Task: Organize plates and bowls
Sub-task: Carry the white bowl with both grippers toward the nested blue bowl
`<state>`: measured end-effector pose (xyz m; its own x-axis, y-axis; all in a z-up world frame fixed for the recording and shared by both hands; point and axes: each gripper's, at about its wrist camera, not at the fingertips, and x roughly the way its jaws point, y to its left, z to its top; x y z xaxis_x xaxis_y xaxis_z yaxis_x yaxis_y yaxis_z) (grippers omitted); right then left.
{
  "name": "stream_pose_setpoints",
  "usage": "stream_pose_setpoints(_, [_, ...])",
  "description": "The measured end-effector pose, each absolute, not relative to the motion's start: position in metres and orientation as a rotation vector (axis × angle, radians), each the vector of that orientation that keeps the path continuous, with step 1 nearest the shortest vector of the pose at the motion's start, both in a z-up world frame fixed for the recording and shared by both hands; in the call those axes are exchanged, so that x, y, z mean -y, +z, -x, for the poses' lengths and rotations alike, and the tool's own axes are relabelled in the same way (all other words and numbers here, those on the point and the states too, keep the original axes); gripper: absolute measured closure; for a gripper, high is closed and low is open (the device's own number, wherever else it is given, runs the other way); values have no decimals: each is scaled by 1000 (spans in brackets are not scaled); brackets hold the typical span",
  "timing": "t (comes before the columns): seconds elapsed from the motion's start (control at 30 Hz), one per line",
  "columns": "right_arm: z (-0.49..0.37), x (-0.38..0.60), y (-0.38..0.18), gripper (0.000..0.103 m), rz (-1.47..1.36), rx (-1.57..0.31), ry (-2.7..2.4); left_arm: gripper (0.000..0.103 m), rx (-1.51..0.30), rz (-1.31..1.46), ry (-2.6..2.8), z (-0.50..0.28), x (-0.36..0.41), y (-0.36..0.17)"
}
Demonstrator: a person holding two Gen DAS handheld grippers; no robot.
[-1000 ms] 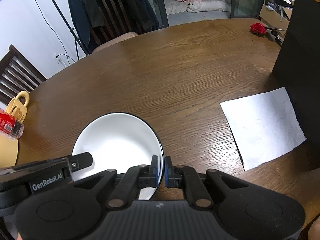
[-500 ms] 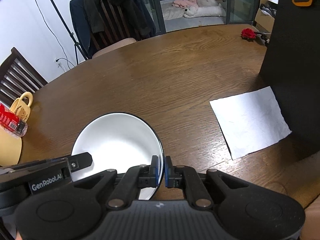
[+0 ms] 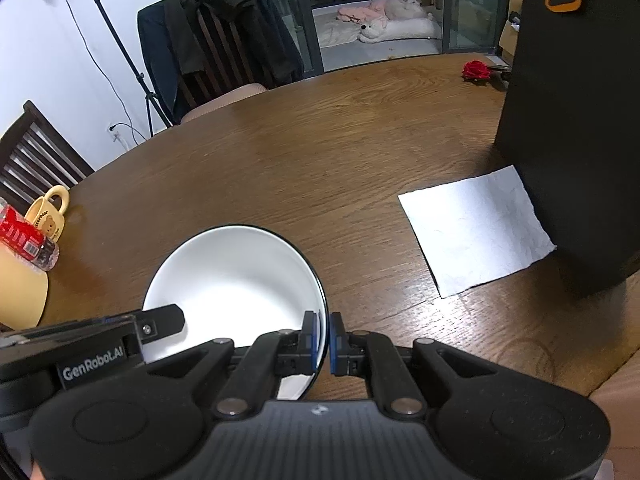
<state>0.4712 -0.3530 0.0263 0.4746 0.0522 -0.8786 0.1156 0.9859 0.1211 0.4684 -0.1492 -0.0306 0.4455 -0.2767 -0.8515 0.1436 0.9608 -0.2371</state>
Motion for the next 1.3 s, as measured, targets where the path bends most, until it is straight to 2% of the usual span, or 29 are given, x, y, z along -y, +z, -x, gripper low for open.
stream_pose_setpoints(1.3, [-384,385,49,97,-157,-1059,-84,96,-1056,126,-303,-382,183,-8])
